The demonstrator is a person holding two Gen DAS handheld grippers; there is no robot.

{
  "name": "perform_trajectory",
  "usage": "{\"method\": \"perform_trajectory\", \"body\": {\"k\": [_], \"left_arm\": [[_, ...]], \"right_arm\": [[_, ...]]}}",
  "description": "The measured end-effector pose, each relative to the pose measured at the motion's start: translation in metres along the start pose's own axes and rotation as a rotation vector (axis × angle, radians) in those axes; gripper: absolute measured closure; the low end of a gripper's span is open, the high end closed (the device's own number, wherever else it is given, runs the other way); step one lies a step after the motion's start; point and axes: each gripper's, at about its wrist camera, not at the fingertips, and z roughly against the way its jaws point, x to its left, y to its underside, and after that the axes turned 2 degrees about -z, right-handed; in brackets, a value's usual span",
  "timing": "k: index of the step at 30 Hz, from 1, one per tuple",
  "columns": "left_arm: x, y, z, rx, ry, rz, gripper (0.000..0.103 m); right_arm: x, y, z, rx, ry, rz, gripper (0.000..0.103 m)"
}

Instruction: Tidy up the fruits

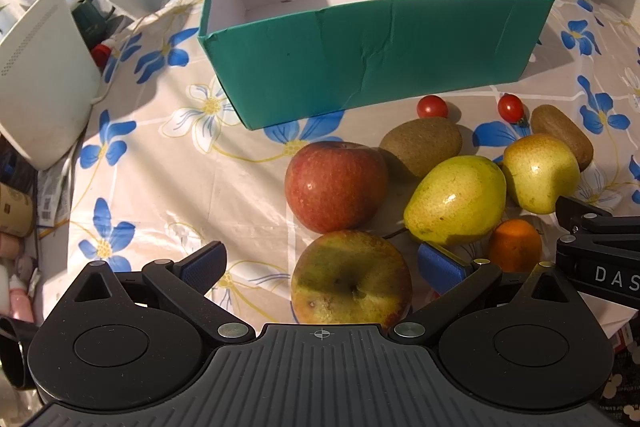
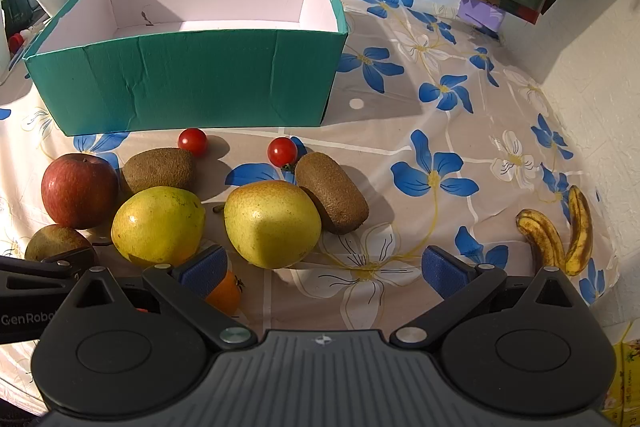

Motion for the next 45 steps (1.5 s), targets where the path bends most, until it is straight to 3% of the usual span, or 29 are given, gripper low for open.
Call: {"method": "perform_trajectory", "body": {"k": [33, 42, 45], "left_arm": [[0.004, 0.001, 0.005, -0.016, 0.021, -0.001, 0.000], [0.007, 0.011, 0.017, -0.103, 0.048, -0.052, 0.000], [0.012, 0.020, 0.024, -0.150, 0.120, -0.072, 0.000]], "right_arm": [[-0.003, 0.006, 0.006, -0.027, -0.054, 0.015, 0.000], [-0.014, 0.013, 0.009, -0.032, -0.093, -0.001, 0.000], [-0.020, 0.014, 0.009, -0.033, -0.094, -0.017, 0.000]]}}
